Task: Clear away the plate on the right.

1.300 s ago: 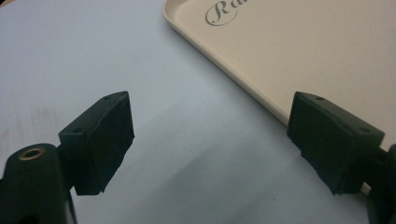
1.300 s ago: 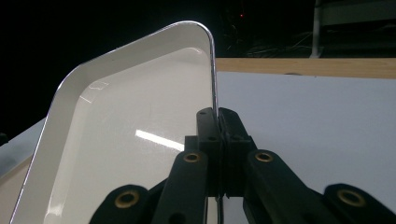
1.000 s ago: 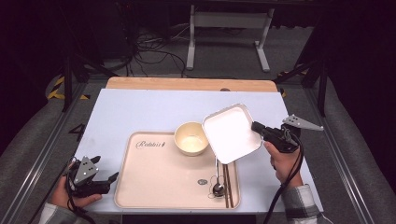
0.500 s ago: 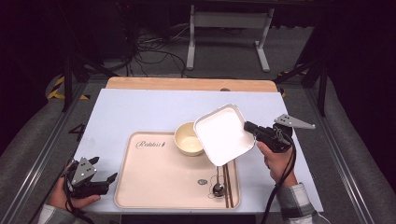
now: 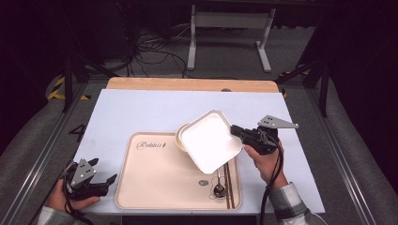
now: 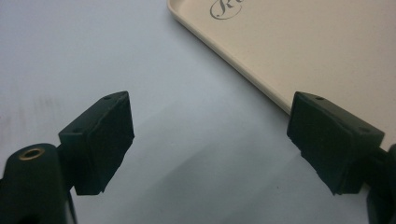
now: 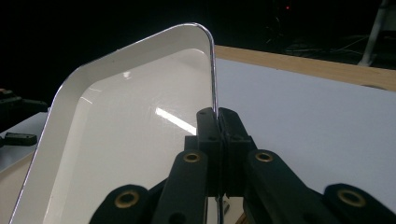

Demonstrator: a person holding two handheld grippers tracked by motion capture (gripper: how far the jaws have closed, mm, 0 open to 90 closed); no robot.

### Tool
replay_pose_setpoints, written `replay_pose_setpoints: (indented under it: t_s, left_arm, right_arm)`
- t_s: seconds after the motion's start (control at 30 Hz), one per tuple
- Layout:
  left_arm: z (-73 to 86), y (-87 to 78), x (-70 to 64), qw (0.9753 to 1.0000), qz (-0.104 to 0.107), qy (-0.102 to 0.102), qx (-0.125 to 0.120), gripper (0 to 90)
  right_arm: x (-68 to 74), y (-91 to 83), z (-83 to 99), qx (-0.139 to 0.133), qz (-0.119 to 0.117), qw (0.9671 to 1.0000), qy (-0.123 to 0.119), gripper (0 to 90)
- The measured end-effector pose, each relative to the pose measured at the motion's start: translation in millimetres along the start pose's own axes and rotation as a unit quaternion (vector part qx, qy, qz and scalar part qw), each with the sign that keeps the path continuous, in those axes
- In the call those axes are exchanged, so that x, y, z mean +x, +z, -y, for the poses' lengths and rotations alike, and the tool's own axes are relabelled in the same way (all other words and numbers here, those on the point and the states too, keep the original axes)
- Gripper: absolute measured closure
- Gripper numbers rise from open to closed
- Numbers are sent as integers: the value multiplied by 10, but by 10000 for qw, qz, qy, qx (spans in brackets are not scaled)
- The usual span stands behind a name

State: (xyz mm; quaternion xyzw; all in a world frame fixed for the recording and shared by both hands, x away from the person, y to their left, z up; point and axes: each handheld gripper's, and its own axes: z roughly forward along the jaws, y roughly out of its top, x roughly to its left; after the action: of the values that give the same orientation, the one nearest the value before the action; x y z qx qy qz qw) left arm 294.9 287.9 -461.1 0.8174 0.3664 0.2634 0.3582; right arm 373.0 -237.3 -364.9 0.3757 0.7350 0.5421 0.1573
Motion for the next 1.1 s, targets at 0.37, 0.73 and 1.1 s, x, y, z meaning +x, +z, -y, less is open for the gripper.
replay_pose_setpoints:
  t_s: [0.37,0.73,1.1]
  left_arm:
    - [-15,21,-15,10000,9,30,23,153]
    - [2,-6,-13,10000,-15,29,25,153]
    - [23,-42,-10,10000,-38,7,22,153]
  right_arm:
    - [260,264,81,367,-349,9981,-351,892]
    - [518,481,162,773,-620,9914,-853,891]
    - [653,635,274,1110,-729,9841,-1177,891]
